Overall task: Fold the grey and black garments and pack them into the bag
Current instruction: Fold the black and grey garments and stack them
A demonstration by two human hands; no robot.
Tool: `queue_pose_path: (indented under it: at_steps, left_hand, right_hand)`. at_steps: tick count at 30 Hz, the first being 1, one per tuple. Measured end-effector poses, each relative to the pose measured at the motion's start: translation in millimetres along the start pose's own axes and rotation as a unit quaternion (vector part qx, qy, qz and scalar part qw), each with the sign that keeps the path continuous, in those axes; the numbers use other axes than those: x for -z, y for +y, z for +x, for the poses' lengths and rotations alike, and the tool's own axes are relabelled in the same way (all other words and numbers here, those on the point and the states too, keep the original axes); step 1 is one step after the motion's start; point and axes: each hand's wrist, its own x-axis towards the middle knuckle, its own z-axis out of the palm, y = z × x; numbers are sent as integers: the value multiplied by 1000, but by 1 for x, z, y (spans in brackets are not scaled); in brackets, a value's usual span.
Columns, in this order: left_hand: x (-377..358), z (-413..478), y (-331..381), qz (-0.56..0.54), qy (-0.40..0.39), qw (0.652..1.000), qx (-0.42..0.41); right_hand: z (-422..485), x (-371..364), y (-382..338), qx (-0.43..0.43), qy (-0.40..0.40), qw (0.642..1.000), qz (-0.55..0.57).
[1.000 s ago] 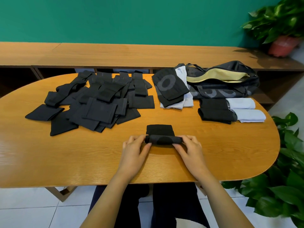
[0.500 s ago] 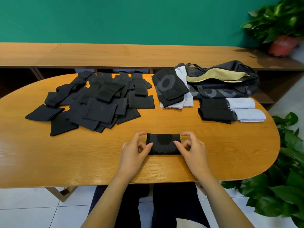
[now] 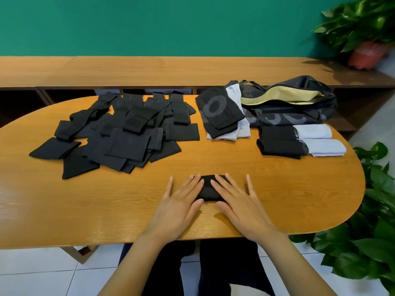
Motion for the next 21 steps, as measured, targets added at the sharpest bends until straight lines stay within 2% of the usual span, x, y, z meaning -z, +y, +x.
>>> queue_pose_path:
  at_steps: [3,9,11,13,15,18,21]
  left_hand:
    - [0,5,0,-32,-22,999,25]
    - [1,8,3,-19,-22,998,58]
    - [0,8,5,-1,23,995,93]
    - [1,7,9,-20,120,981,153]
    - [4,7,12,-60,169,963,201]
    - [6,14,19,-193,130,952,200]
    - [9,24,29,-326,131,914,201]
  right_hand:
    - [4,-1,-1,-34,-16,998,43]
    - [9,5,-3,-50,-23,998,18]
    - [9,6,-6,-60,7,998,-15]
    - [8,9,-13,-90,24,996,-17]
    - [5,10,-19,-113,15,993,10]
    - [3,9,-27,-112,-7,992,53]
    - [3,11,-27,-90,-9,993,76]
